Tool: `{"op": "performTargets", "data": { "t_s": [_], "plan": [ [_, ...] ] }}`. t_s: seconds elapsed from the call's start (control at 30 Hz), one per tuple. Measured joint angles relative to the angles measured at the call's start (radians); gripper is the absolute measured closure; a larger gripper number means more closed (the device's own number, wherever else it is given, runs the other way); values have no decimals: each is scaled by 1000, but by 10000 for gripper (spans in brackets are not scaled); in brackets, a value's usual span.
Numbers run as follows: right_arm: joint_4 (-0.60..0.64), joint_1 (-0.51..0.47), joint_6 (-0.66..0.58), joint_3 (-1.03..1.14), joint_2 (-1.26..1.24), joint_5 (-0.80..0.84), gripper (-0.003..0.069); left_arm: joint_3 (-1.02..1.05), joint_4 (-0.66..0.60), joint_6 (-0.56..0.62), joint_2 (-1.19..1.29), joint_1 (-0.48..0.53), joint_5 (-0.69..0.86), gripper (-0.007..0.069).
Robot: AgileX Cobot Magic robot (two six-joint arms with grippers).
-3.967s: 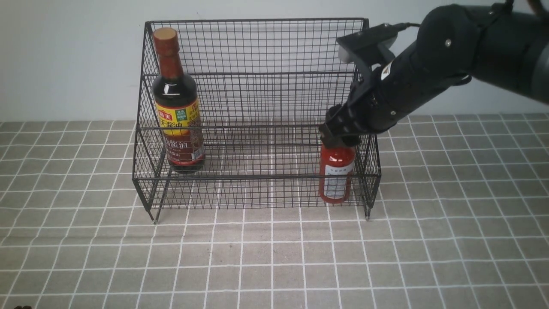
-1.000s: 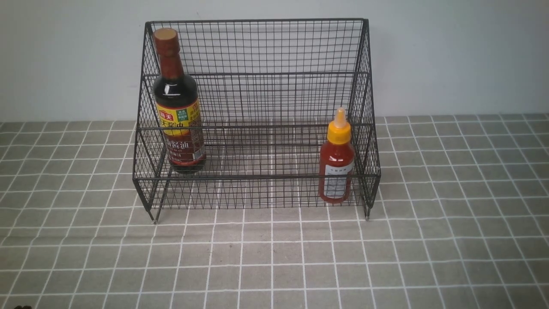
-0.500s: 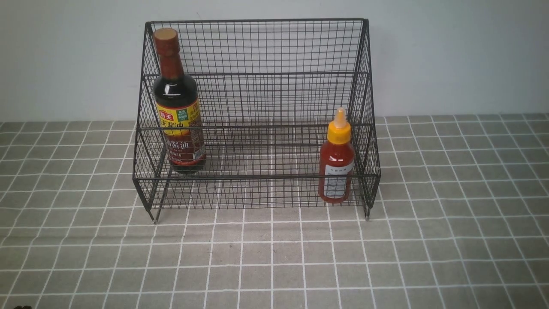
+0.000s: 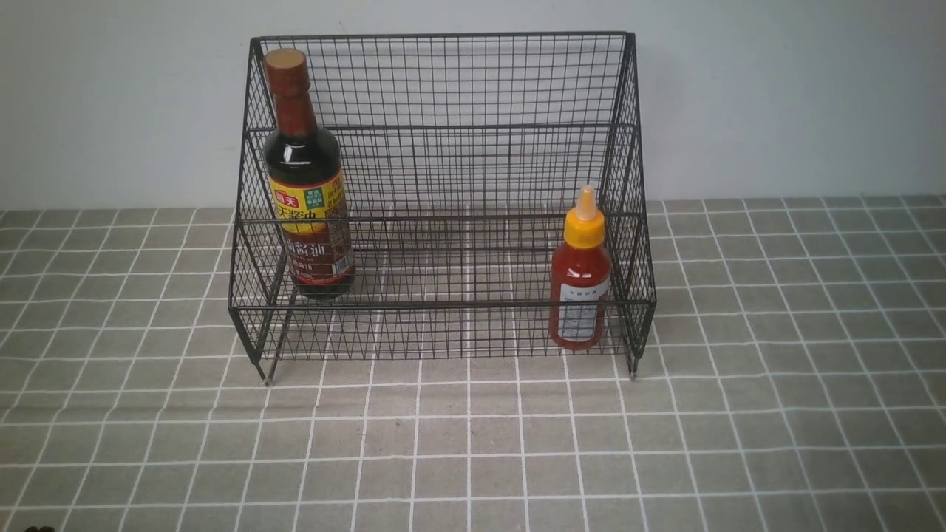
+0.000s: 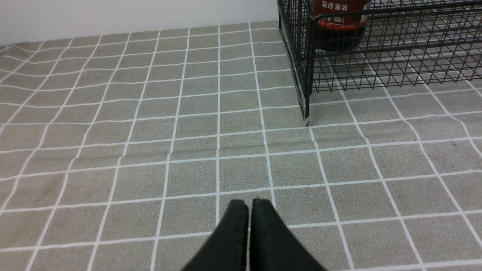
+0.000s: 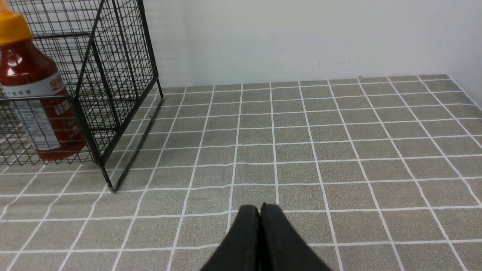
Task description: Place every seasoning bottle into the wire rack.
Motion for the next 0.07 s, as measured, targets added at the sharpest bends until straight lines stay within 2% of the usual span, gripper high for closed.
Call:
{"op": "performTargets", "data": {
  "t_s": [0.07],
  "plan": [
    [0,0,0,0,0,0,672,0,0,0,0,0,0,631]
  ]
}}
